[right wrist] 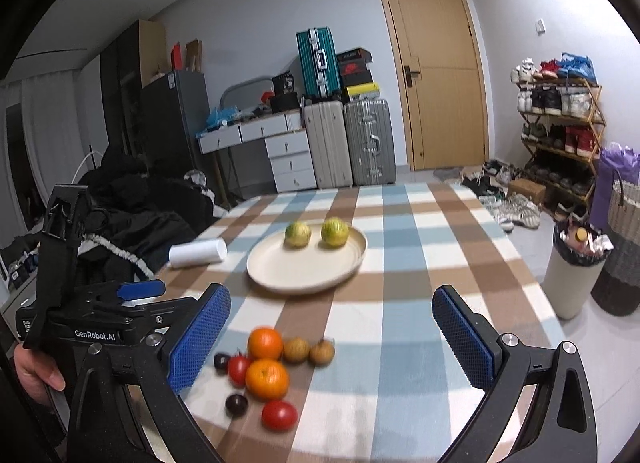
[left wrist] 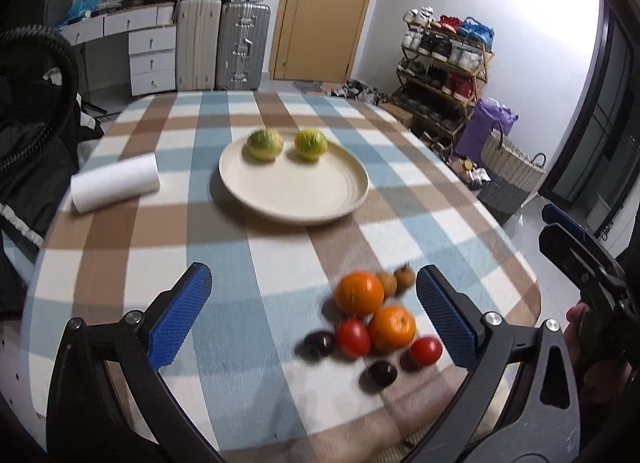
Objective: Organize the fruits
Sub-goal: 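Withdraw both tools from the plate toward the remaining fruit, then grasp the dark plum with the left tool while the right tool grasps a red tomato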
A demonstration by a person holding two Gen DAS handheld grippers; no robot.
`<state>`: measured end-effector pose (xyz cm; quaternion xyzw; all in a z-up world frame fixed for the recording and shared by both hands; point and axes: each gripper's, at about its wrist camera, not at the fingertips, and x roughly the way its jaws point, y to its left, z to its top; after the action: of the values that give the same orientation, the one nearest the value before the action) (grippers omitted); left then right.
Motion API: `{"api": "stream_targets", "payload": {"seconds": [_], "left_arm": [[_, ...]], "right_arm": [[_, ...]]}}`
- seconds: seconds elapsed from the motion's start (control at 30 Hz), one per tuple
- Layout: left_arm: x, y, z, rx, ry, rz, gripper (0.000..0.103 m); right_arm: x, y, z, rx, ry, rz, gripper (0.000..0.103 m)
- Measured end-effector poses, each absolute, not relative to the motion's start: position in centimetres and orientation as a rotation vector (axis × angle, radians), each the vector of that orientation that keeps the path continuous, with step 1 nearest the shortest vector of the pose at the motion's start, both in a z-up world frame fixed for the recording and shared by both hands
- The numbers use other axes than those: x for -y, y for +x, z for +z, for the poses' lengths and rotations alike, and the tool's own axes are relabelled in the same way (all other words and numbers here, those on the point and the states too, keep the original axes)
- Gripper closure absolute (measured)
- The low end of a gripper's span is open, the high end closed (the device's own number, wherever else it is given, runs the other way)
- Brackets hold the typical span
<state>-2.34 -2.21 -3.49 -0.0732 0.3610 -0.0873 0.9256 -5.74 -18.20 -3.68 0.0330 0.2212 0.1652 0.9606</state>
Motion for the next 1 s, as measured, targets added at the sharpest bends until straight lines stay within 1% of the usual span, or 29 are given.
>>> {"api": "stream_targets", "payload": {"seconds": [0.23,0.33,0.5,0.7,0.77,0.8,0.83,0.9,0.93,1.0], "left_arm": [[2.3,-3.2,-7.4,-0.796,-0.126,-0.239,0.001],[1.7,-2.9,-8.6,-0.827,-0.157,-0.277,0.002],[0.3,-2.2,-9.5,-0.853,-0.212,-0.325,0.006],[0.1,-1.5,-10.0,-0.861,-0.227,-0.382,0.020],[0.2,-1.2,-10.3,-0.870,-0.221,-0.402,0.028],[0.2,-1.1,-10.4,-0.878,-0.224,-0.419,0.037],[0.2,-0.9,-10.5,-0.884,-0.223,-0.428,0.043],[0.3,-0.8,-10.7,-0.887,-0.214,-0.432,0.047],[0.3,-0.7,-10.8,-0.889,-0.216,-0.441,0.052],[0.4,-0.5,-10.8,-0.893,-0.222,-0.459,0.057]], "right_arm": [[17.3,-6.3,-6.6,-0.534,0.049,0.346,0.000],[17.2,-6.4,-7.4,-0.553,0.056,0.343,0.000],[17.6,-6.3,-8.3,-0.584,0.075,0.335,0.000],[17.8,-5.7,-8.7,-0.603,0.090,0.336,0.000],[17.8,-5.6,-8.8,-0.606,0.085,0.337,0.000],[17.7,-5.5,-8.8,-0.607,0.082,0.337,0.000],[17.7,-5.5,-8.9,-0.609,0.081,0.338,0.000],[17.6,-5.3,-9.1,-0.619,0.083,0.340,0.000],[17.6,-5.2,-9.2,-0.623,0.085,0.341,0.000],[17.6,-5.1,-9.3,-0.626,0.088,0.344,0.000]]}}
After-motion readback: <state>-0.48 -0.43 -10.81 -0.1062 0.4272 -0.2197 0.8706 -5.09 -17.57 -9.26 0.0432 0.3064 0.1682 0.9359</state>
